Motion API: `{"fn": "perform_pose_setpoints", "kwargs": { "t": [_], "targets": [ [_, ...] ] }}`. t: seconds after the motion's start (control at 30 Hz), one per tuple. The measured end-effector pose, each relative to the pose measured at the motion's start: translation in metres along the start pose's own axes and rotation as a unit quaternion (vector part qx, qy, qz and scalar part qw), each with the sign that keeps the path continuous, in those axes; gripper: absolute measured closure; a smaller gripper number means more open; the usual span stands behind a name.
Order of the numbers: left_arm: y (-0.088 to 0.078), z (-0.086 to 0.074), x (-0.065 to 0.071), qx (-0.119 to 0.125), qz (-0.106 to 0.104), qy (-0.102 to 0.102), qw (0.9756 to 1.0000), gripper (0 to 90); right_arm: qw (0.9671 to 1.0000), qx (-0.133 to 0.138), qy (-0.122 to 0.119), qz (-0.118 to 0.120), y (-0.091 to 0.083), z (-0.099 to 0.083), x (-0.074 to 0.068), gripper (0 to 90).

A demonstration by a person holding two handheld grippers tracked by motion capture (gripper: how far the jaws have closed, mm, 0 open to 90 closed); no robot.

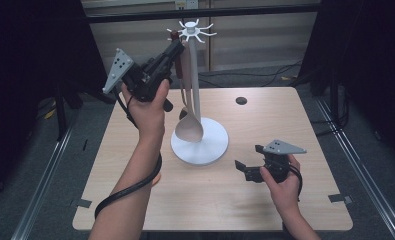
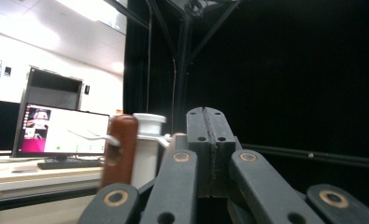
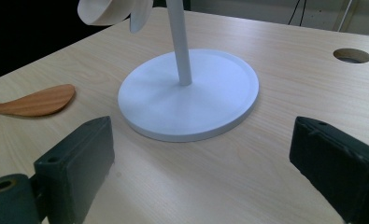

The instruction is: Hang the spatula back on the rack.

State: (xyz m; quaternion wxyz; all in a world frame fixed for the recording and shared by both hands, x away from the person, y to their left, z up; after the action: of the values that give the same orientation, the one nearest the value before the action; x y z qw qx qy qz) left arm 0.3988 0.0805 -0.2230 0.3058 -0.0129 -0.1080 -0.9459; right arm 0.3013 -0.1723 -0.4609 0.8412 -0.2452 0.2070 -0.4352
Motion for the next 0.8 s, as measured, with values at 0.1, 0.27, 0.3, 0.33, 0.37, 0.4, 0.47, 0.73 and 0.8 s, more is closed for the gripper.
{"fn": "perform_pose_setpoints", "kwargs": {
  "t": [0.1,0.27,0.3,0.33,0.37,0.4,0.47,0.73,0.8],
  "targets": [
    [0.006,-0.003,0.004,-0.007,-0.003,0.002,1.0,90.0,1.0,0.0,-0.001,0.001,0.0,0.0,-0.001,6.0],
    [0.013,-0.006,0.001,-0.015,-0.002,-0.008,0.9999,90.0,1.0,-0.001,-0.001,-0.001,0.0,0.0,0.0,6.1],
    [0.013,-0.006,-0.001,-0.012,-0.001,-0.01,0.9999,90.0,1.0,0.0,0.0,0.0,0.0,0.0,0.001,6.0],
    [0.012,-0.006,-0.001,-0.011,0.0,-0.01,0.9999,90.0,1.0,0.0,0.002,-0.001,-0.001,0.0,0.001,6.0],
    [0.012,-0.006,-0.002,-0.012,0.002,-0.008,0.9999,90.0,1.0,0.001,0.002,-0.001,-0.001,0.0,0.002,6.0],
    [0.011,-0.006,-0.003,-0.012,0.005,-0.008,0.9999,90.0,1.0,0.001,0.002,-0.001,-0.001,0.0,0.002,6.0],
    [0.009,-0.006,-0.006,-0.01,0.01,-0.011,0.9998,90.0,1.0,0.001,0.001,-0.002,-0.001,-0.001,0.002,6.0],
    [0.004,-0.006,-0.014,-0.012,0.019,-0.021,0.9995,90.0,1.0,-0.001,0.001,0.001,0.0,0.0,0.0,6.1],
    [0.003,-0.005,-0.015,-0.011,0.02,-0.021,0.9995,90.0,1.0,-0.002,0.002,0.0,0.0,0.0,0.0,6.0]
  ]
}}
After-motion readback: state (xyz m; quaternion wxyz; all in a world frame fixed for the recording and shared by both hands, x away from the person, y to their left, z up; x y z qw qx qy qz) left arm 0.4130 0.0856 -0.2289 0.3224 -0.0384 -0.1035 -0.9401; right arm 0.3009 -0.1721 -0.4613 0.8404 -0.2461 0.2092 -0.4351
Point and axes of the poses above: each handheld gripper's, and its own axes: y roughly forward along the jaws, z roughly out of its top, x roughly to its right, the point moved 5 cm from there along y, roughly forward along the jaws, and after that the axes turned 11 degrees about -x, right-handed, at the moved point
